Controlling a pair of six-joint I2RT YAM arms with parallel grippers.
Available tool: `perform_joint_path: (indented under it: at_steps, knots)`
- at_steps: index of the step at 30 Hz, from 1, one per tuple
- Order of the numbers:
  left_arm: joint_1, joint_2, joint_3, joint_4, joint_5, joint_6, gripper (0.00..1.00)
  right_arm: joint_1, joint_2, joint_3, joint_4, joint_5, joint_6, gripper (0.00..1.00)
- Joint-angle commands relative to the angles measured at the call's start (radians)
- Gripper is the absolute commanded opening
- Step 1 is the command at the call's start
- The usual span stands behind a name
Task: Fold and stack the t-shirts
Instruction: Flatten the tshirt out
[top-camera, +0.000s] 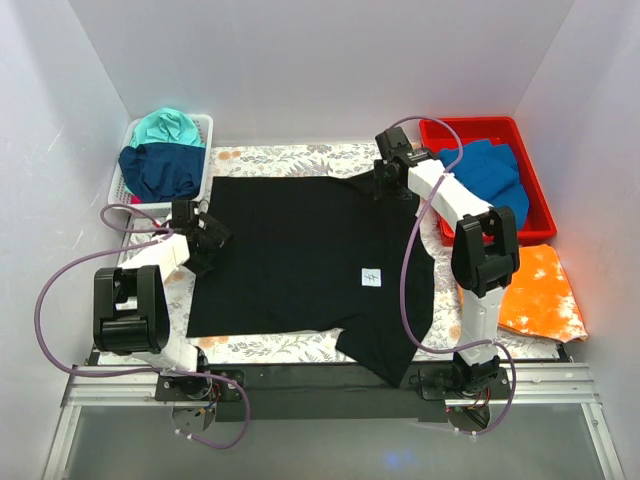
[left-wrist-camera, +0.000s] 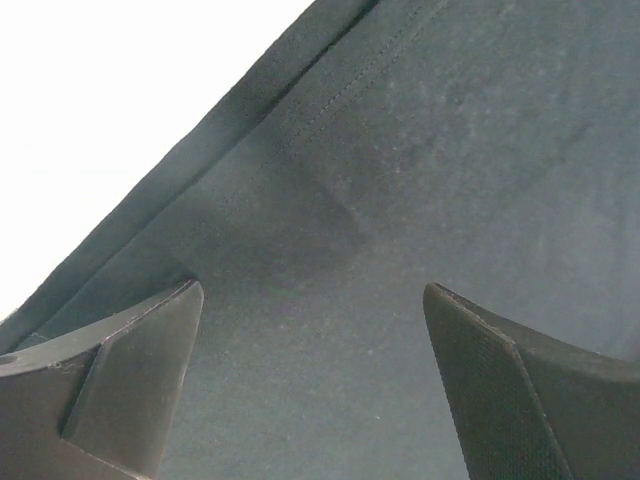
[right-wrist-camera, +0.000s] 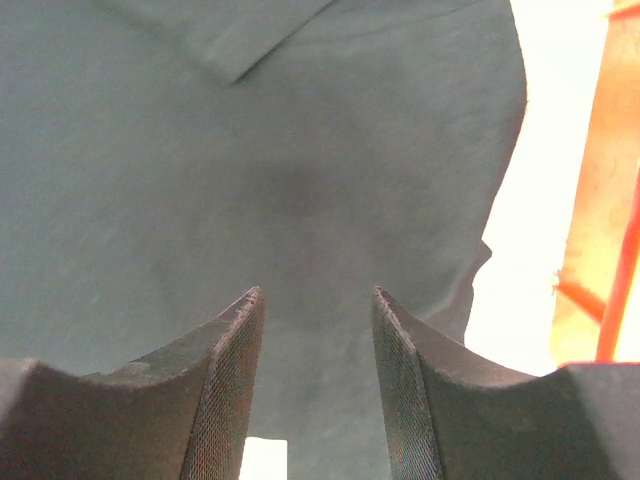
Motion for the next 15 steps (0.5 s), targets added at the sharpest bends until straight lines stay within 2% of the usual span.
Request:
perform_joint_path:
  at_steps: [1,9,15]
  knots:
    - [0.01,-0.026,-0.074,-0.203,-0.142,0.009,0.93,-0.015,0.06,0.078,0.005,0.002,-0.032,0.53]
    - [0.008,-0.024,-0.045,-0.136,-0.038,0.081,0.93,-0.029,0.21,0.225,0.008,0.003,-0.07,0.53]
    - [0.01,-0.052,0.119,-0.132,-0.006,0.172,0.94,-0.029,0.368,0.377,0.036,0.017,-0.107,0.54]
